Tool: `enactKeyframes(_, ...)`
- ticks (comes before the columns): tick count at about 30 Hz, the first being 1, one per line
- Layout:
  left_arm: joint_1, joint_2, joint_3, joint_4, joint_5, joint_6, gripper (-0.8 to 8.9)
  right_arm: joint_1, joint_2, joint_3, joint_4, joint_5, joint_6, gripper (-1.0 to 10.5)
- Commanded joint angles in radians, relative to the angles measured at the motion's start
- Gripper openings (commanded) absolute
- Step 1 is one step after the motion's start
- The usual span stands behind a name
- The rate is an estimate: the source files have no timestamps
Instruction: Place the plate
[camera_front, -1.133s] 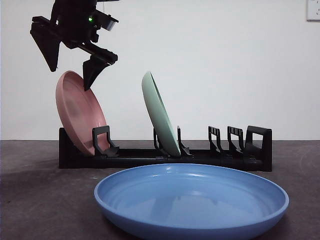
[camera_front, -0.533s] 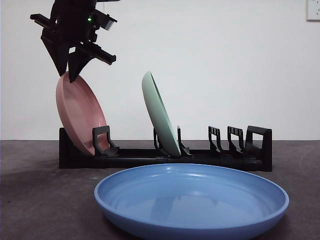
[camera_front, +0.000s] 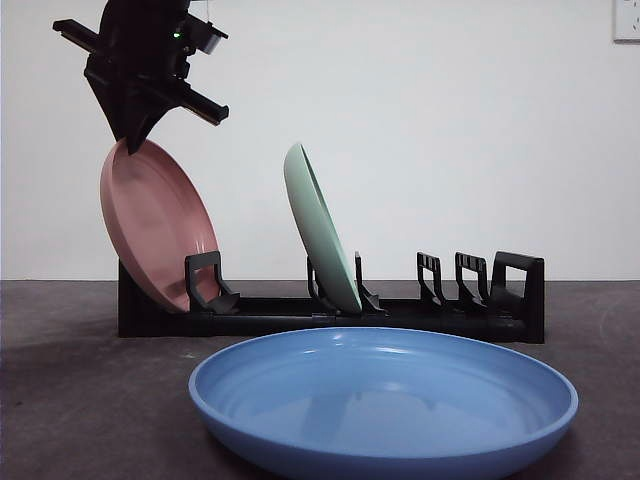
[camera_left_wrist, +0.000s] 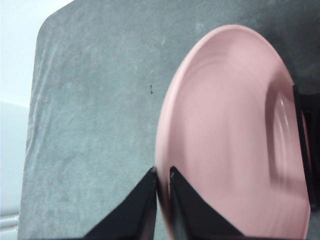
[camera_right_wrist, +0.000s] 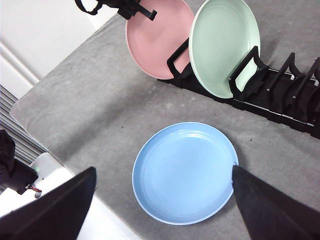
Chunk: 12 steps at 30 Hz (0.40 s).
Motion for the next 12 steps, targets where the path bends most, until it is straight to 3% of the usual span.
enactKeyframes(1,-0.011,0.020,0.055,-0.013,0.002,0.035,0.04,0.004,0.002,0.017,0.013,0.000,-0.013,4.3)
enactKeyframes(12,-0.012,0.020,0.245,-0.201,-0.020,0.034,0.04,0.004,0.002,0.017,0.031,0.000,-0.016,4.3)
